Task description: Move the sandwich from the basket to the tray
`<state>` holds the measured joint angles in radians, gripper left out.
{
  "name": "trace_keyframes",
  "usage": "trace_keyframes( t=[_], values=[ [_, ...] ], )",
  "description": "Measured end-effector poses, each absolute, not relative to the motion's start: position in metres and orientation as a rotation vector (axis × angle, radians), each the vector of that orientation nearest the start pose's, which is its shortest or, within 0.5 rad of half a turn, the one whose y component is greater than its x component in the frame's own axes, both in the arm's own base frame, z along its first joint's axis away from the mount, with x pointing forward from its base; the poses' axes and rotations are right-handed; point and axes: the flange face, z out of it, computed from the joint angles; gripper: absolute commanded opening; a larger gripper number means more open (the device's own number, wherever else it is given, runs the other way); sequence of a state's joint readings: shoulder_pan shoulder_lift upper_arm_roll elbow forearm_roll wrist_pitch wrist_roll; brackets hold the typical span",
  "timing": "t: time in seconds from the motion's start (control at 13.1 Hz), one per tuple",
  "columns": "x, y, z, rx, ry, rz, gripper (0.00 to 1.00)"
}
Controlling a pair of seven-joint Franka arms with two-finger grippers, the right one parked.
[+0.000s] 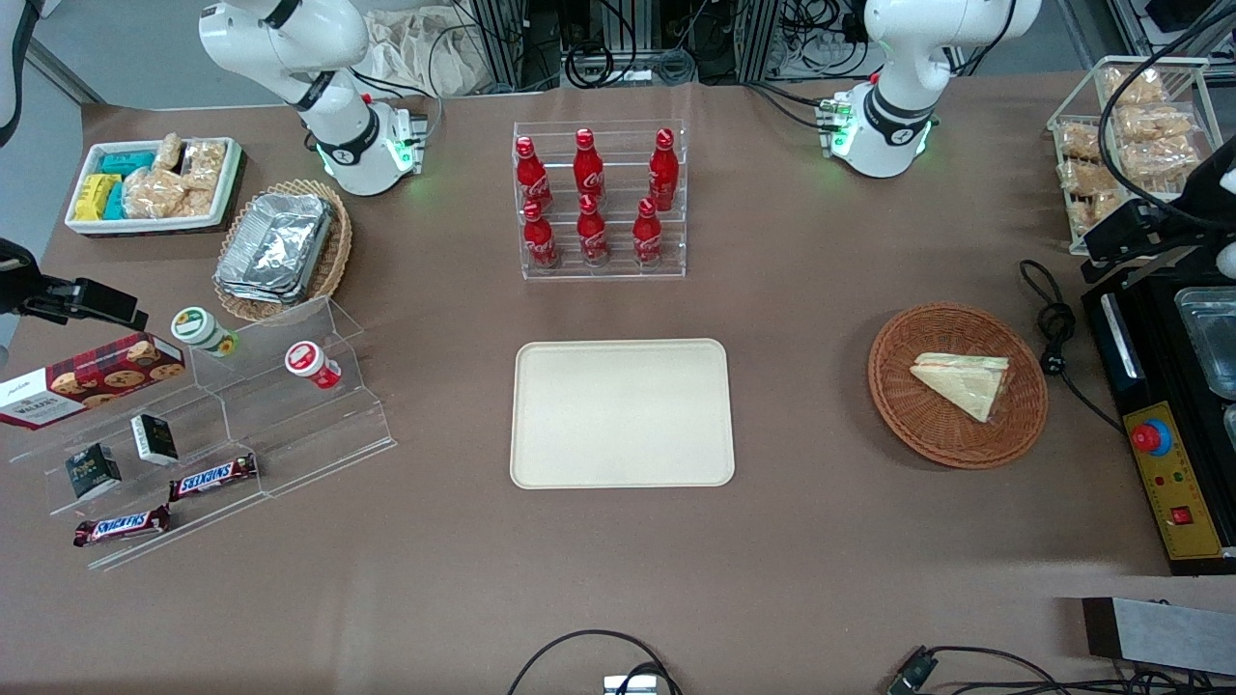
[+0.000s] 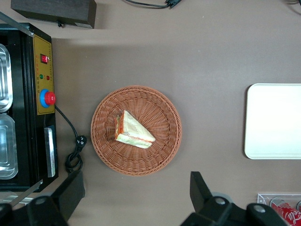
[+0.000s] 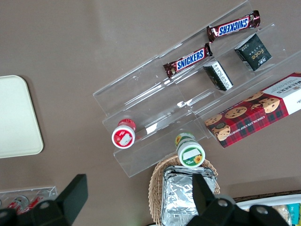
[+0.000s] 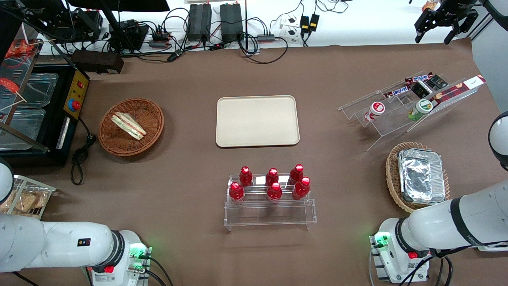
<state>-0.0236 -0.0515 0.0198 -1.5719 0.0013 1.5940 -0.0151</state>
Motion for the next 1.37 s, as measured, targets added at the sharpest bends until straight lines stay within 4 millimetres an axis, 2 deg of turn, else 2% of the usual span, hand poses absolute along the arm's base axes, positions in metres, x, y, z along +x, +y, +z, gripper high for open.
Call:
trace_keyframes(
  t=[0.38, 0.46, 0.53, 0.68, 0.84, 0.99, 1.14, 1.37],
  values=[
    [0.542, 0.002, 0.652, -3.140, -0.052, -0.107, 1.00],
    [0.543, 0.003, 0.650, -3.140, -0.111, -0.097, 1.00],
    [0.545, 0.006, 0.644, -3.133, -0.254, -0.072, 1.00],
    [0.553, 0.020, 0.620, -3.066, -0.666, 0.022, 1.00],
    [0.563, 0.047, 0.592, -2.991, -0.945, 0.107, 1.00],
    [0.564, 0.088, 0.567, -2.947, -1.125, 0.177, 1.00],
    [0.563, 0.113, 0.537, -2.900, -1.262, 0.167, 1.00],
    [0.559, 0.111, 0.476, -2.841, -1.410, 0.094, 1.00]
  ],
)
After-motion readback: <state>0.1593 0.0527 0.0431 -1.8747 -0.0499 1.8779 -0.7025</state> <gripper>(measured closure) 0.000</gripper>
